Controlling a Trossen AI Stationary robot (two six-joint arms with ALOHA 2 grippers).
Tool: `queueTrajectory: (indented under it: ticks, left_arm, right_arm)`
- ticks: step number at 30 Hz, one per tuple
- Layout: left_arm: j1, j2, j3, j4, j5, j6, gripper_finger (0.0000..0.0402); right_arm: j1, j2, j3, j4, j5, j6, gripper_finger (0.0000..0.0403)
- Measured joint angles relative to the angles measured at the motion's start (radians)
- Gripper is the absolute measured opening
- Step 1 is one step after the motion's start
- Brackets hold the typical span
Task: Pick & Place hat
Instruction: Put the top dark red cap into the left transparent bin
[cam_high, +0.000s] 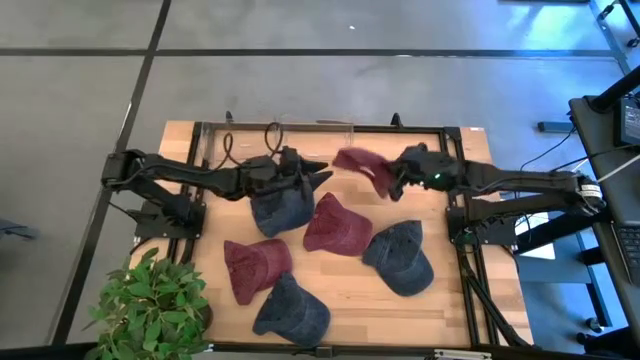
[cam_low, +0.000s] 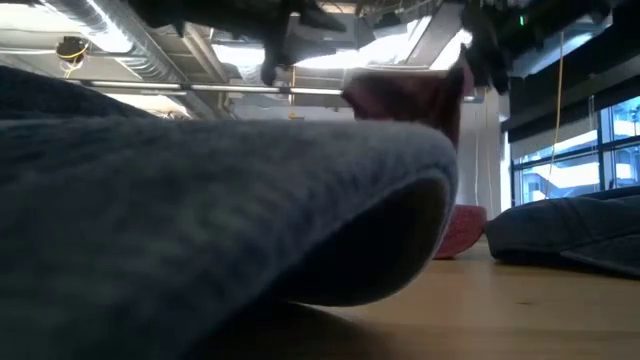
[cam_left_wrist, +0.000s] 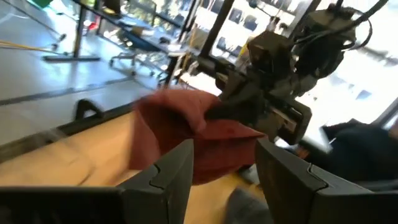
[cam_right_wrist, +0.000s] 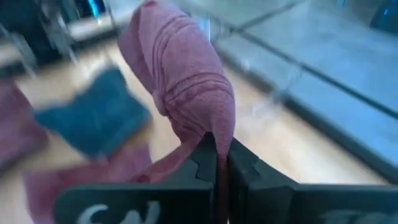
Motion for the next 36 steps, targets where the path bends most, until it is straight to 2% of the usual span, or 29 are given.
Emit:
queueTrajectory:
  ticks: [4, 9, 16, 20, 26, 36]
  left_arm:
    - [-0.001, 0.051, 0.058, 0.079, 0.005, -0.068, 0.0166]
    - [-0.001, 0.097, 0.122, 0.139, 0.012, -0.156, 0.0166]
    - [-0.002, 0.111, 0.163, 0.149, 0.019, -0.092, 0.0166]
    - [-0.002, 0.111, 0.164, 0.200, 0.019, -0.110, 0.0175]
    - [-0.002, 0.111, 0.164, 0.197, -0.034, -0.104, 0.0199]
    - [-0.002, 0.111, 0.164, 0.194, -0.042, -0.071, 0.0197]
  right_arm:
    - [-0.014, -0.014, 0.094, 0.036, -0.004, 0.022, 0.0008]
    - [-0.018, -0.007, 0.166, 0.075, -0.083, 0.007, 0.0008]
    - [-0.014, -0.002, 0.173, 0.137, -0.167, 0.025, 0.0008]
    - [0.006, 0.020, 0.173, 0.168, -0.167, 0.030, 0.0008]
    - [0.031, 0.070, 0.173, 0.248, -0.166, 0.032, 0.0008]
    - [0.031, 0.174, 0.173, 0.379, -0.237, 0.096, 0.0008]
